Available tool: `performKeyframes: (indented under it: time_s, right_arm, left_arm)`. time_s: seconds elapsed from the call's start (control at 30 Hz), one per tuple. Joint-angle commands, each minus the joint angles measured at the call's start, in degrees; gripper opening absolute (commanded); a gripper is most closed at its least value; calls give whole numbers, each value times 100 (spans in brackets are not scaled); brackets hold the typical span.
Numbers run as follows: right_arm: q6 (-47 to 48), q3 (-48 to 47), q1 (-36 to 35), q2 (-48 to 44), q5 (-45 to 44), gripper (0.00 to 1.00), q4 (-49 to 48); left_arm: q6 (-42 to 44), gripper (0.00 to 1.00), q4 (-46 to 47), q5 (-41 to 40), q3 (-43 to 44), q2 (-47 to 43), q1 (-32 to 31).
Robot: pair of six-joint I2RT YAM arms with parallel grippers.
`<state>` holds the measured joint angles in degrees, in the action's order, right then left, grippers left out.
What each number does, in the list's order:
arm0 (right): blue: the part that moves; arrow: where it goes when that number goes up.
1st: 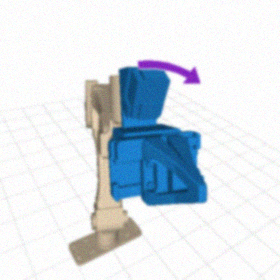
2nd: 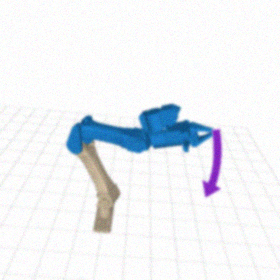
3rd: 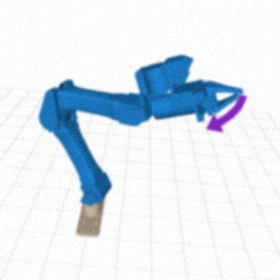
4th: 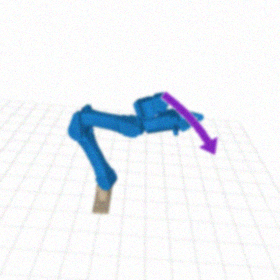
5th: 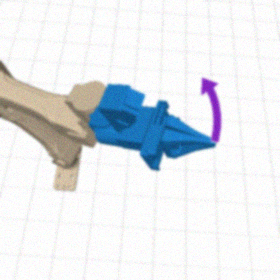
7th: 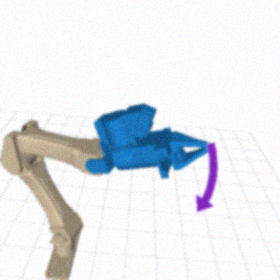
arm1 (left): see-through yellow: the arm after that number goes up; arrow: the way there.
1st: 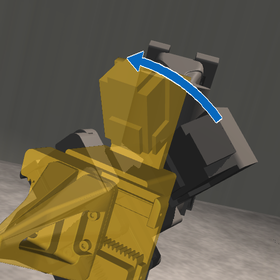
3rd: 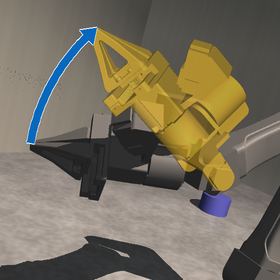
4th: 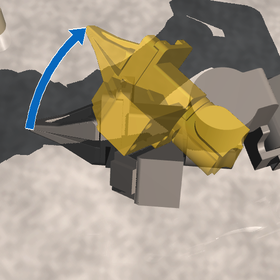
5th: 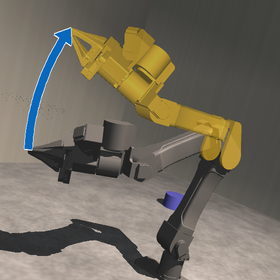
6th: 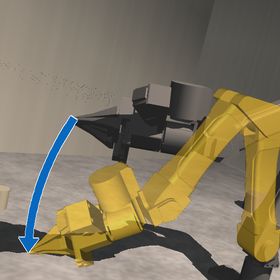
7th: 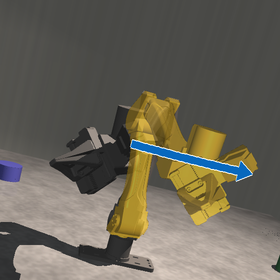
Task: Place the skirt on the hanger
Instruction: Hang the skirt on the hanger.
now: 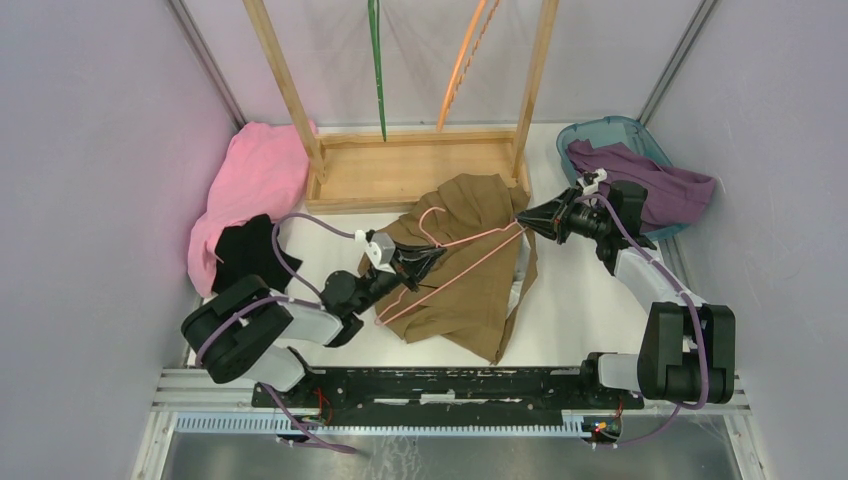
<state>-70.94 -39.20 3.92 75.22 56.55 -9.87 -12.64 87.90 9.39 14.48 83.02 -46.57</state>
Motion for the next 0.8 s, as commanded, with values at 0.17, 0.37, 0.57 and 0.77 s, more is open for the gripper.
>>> performKeyframes:
  time_s: [0.17, 0.37, 0.57, 0.77]
  right_arm:
    - [-76, 9, 22, 19, 179, 19, -418]
    - [-75, 34, 17, 26, 179, 19, -444]
    - [531, -102, 14, -147, 72, 21, 380]
    - [2683, -1019, 16, -577, -702, 37, 3246]
  left_arm:
    - [-340, 3, 1121, 85, 596, 280, 38]
    - [-429, 3, 1118, 85, 885, 497, 38]
    - [-546, 3, 1117, 94, 1125, 732, 34]
    - [-665, 3, 1118, 189, 1404, 1041, 27]
